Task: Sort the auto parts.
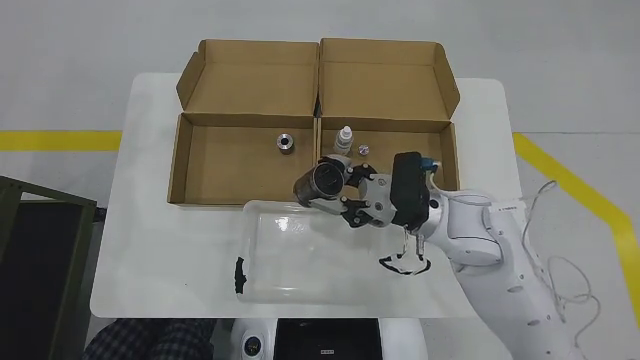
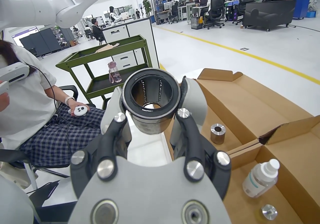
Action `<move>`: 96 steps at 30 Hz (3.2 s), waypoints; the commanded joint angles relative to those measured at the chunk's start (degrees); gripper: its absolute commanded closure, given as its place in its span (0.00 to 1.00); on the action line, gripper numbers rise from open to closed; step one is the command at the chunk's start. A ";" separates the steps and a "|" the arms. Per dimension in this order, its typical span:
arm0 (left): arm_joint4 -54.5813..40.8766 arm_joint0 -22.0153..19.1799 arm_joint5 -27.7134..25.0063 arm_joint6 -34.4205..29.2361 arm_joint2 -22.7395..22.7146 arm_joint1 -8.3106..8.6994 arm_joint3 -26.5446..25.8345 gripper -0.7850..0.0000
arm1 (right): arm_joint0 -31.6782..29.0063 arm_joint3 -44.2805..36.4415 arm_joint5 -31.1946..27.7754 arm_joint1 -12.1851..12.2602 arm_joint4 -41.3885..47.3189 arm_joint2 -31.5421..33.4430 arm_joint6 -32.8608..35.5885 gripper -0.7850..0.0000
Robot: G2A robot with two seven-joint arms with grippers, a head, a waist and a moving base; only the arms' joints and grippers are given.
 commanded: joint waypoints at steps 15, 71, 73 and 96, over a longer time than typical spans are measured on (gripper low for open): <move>0.00 0.00 0.00 0.00 0.00 0.00 0.00 0.00 | 8.53 8.38 5.18 -1.67 -5.12 -8.57 1.20 1.00; 0.00 0.00 0.00 0.00 0.00 0.00 0.00 0.00 | 30.83 39.12 16.56 -12.16 -21.12 -29.92 7.19 0.58; 0.00 0.00 0.00 0.00 0.00 0.00 0.00 0.00 | 30.72 39.10 16.27 -12.20 -21.27 -29.71 7.29 0.57; 0.00 0.00 0.00 0.00 0.00 0.00 0.00 0.00 | 24.97 26.06 14.03 -10.36 -23.54 -22.55 7.14 0.26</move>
